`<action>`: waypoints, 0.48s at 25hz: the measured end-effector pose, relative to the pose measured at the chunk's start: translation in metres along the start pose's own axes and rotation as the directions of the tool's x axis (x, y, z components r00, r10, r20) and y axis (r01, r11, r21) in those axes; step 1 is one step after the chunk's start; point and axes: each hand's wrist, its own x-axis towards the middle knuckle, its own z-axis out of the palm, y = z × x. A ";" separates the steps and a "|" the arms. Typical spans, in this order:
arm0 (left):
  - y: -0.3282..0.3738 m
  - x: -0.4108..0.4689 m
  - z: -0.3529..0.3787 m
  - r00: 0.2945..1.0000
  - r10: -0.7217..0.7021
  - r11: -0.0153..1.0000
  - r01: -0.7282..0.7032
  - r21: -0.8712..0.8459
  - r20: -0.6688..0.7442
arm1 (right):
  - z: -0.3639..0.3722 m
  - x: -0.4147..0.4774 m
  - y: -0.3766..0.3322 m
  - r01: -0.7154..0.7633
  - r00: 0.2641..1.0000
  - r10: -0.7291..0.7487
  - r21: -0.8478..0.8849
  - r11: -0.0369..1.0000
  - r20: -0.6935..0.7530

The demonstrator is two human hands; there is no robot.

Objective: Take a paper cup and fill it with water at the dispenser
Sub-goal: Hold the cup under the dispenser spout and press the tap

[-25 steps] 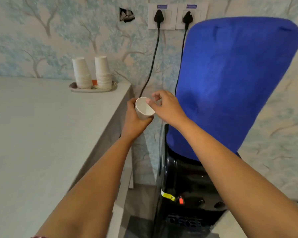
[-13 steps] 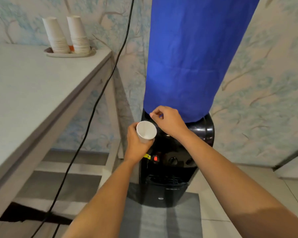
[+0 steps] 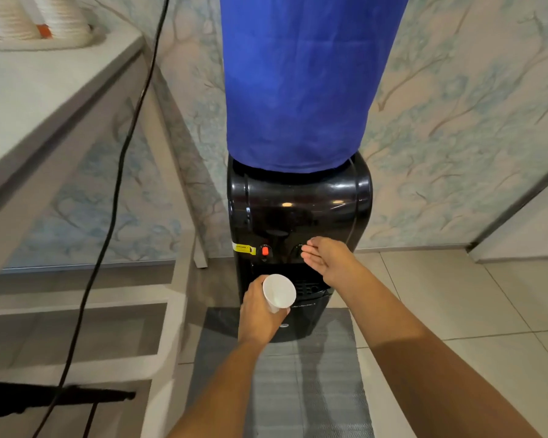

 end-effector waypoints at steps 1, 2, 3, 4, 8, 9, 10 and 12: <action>-0.005 0.002 0.009 1.000 -0.012 1.000 0.011 0.023 0.020 | -0.002 0.004 0.004 -0.033 0.999 0.031 0.090 0.995 0.020; -0.009 0.006 0.017 0.999 -0.021 0.999 0.020 0.032 0.035 | -0.004 0.009 0.007 -0.059 0.998 0.053 0.161 0.985 0.044; -0.012 0.011 0.026 0.999 -0.029 0.999 0.028 0.023 0.046 | -0.005 0.016 0.010 -0.064 0.997 0.057 0.190 0.980 0.043; -0.015 0.017 0.034 0.998 -0.038 0.999 0.038 0.001 0.053 | -0.004 0.023 0.013 -0.059 0.998 0.054 0.197 0.979 0.032; -0.021 0.047 0.061 0.993 -0.105 0.981 0.112 -0.161 0.050 | -0.006 0.047 0.023 -0.073 0.997 0.074 0.229 0.971 0.002; -0.021 0.052 0.066 0.991 -0.125 0.972 0.132 -0.195 0.050 | -0.007 0.051 0.024 -0.098 0.995 0.098 0.249 0.963 0.013; -0.022 0.057 0.070 0.988 -0.144 0.964 0.151 -0.220 0.048 | -0.006 0.051 0.025 -0.127 0.992 0.124 0.283 0.951 0.028; -0.024 0.065 0.078 0.985 -0.162 0.948 0.170 -0.270 0.051 | -0.005 0.055 0.026 -0.153 0.988 0.145 0.346 0.926 0.051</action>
